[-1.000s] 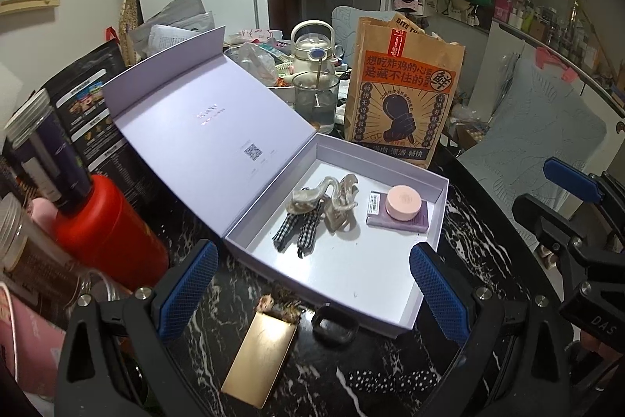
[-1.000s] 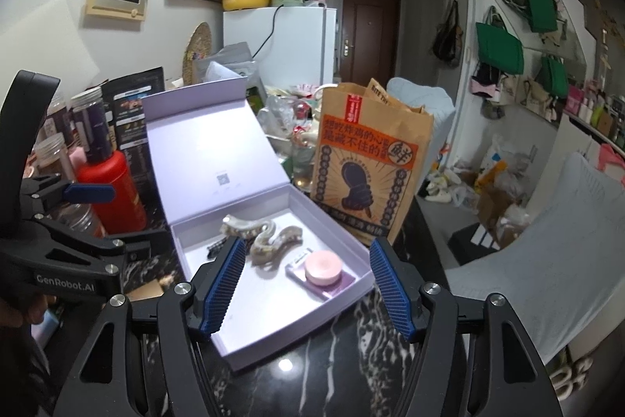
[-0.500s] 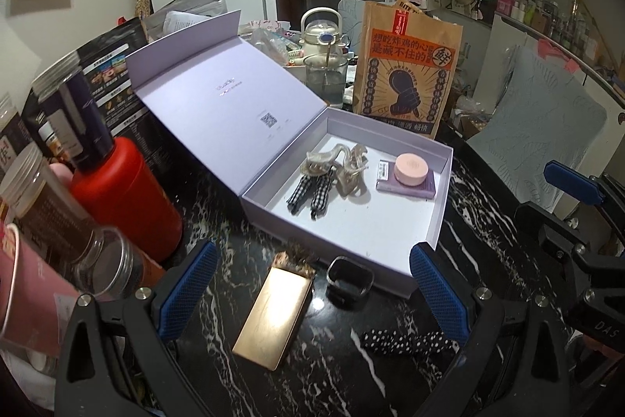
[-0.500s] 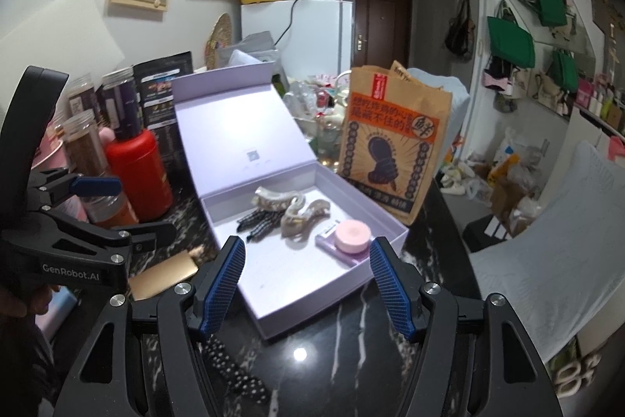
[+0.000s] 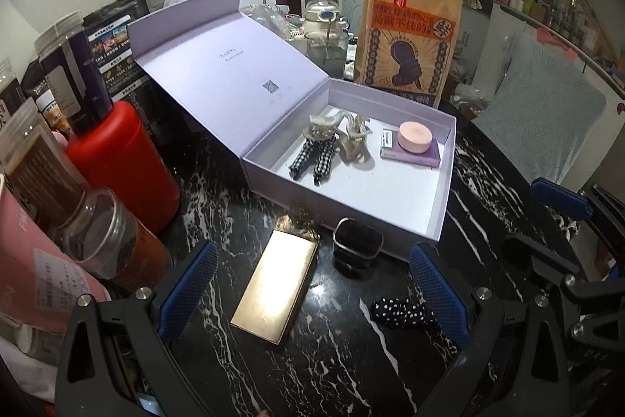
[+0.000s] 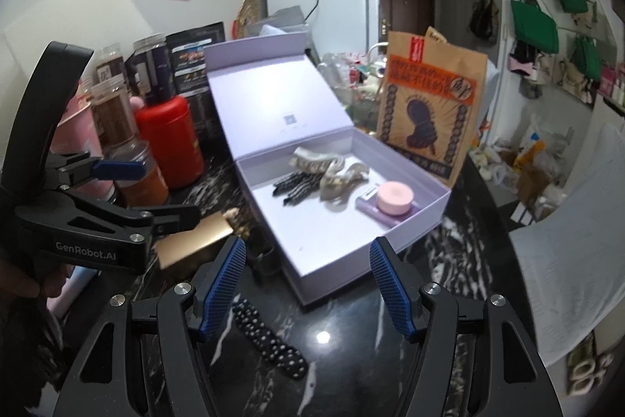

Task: Organize rigid objects
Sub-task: 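Grasp the gold case with the left tool while the right tool grasps the polka-dot scrunchie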

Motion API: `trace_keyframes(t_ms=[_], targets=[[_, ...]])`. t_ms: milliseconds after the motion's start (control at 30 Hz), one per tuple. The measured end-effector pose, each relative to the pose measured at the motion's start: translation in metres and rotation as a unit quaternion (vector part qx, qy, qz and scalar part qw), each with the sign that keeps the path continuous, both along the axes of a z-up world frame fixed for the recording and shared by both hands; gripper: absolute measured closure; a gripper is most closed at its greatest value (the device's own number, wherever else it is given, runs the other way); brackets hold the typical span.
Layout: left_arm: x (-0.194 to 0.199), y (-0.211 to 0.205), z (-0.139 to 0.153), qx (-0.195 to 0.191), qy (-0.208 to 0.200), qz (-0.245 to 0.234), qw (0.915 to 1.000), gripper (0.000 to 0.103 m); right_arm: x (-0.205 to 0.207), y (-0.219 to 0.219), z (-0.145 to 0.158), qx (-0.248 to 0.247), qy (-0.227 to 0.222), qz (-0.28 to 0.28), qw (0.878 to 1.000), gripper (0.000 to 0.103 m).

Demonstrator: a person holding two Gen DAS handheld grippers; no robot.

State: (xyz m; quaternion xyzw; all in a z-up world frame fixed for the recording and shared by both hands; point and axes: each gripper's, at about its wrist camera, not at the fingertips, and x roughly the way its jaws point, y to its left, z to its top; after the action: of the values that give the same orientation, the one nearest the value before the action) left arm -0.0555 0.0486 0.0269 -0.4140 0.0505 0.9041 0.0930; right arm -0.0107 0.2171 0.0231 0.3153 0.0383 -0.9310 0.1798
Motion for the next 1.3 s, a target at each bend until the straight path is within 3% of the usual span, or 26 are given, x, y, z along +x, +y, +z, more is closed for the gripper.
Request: trace_keyframes(t_ms=[533, 700, 867, 1300], targets=[[0.006, -0.011, -0.038, 0.003, -0.011, 0.003, 0.9999, 0.003, 0.002, -0.004, -0.050, -0.019, -0.065, 0.024, 0.997, 0.036], [0.005, -0.017, -0.055, 0.020, -0.023, -0.008, 0.9995, 0.003, 0.002, -0.009, -0.069, -0.015, -0.088, 0.033, 0.995, 0.036], [0.002, -0.021, -0.072, 0.004, -0.035, -0.009, 0.9993, 0.003, -0.004, -0.010, -0.089, -0.005, -0.116, 0.039, 0.992, 0.036], [-0.020, -0.048, -0.099, 0.073, -0.069, 0.027, 0.9946, 0.003, -0.016, -0.009, -0.114, -0.008, -0.149, 0.050, 0.988, 0.036]])
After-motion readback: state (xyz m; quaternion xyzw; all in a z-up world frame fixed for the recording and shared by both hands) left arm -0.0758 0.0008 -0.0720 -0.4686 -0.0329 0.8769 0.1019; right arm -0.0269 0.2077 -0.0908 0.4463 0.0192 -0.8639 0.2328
